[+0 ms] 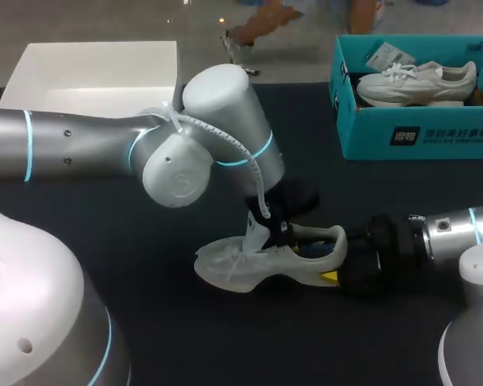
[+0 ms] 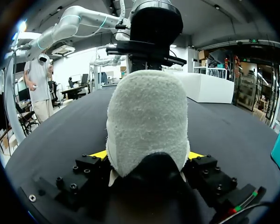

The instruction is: Take the shoe out of the shoebox, open the shoe tongue, remove and reinsert the insole, then place the shoe into the shoebox

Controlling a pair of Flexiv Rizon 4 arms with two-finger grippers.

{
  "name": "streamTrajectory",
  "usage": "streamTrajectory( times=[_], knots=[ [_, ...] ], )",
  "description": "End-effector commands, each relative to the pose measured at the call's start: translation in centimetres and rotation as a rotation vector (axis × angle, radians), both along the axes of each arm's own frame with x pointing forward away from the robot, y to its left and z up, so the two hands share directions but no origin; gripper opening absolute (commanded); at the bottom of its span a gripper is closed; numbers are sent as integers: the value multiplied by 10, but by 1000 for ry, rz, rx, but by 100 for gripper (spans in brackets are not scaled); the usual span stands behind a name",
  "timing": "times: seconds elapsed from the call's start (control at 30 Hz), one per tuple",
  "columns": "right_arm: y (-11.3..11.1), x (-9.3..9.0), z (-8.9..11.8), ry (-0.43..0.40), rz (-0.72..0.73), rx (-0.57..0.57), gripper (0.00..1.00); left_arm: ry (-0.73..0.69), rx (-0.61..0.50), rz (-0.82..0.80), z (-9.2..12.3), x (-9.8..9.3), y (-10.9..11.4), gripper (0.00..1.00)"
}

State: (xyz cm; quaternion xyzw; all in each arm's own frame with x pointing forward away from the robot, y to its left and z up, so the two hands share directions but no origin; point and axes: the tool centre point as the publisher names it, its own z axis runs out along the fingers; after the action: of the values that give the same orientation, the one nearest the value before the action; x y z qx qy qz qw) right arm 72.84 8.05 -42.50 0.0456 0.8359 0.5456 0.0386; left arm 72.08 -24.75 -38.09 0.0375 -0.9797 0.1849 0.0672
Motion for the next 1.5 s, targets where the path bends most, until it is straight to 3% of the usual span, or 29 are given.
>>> streamTrajectory(
  times=[0.03,0.3,0.67,1.03,1.07,1.1,1.17,1.2,1.33,1.5],
  knots=[
    [3,-1,-3,1,-1,-5,0,62,-33,-27,8,2,7,0],
    [3,-1,-3,1,-1,-5,0,171,-117,-61,34,0,14,0],
    [3,-1,-3,1,-1,-5,0,333,-283,-131,65,-12,5,0],
    [3,-1,-3,1,-1,-5,0,333,-328,-150,75,-19,-13,1],
    [3,-1,-3,1,-1,-5,0,328,-324,-146,74,-18,-14,19],
    [3,-1,-3,1,-1,-5,0,322,-323,-144,73,-18,-15,31],
    [3,-1,-3,1,-1,-5,0,303,-318,-134,71,-18,-16,44],
    [3,-1,-3,1,-1,-5,0,288,-318,-128,70,-18,-17,56],
    [3,-1,-3,1,-1,-5,0,219,-308,-103,66,-19,-15,61],
    [3,-1,-3,1,-1,-5,0,140,-319,-70,62,-22,-10,57]
  ],
)
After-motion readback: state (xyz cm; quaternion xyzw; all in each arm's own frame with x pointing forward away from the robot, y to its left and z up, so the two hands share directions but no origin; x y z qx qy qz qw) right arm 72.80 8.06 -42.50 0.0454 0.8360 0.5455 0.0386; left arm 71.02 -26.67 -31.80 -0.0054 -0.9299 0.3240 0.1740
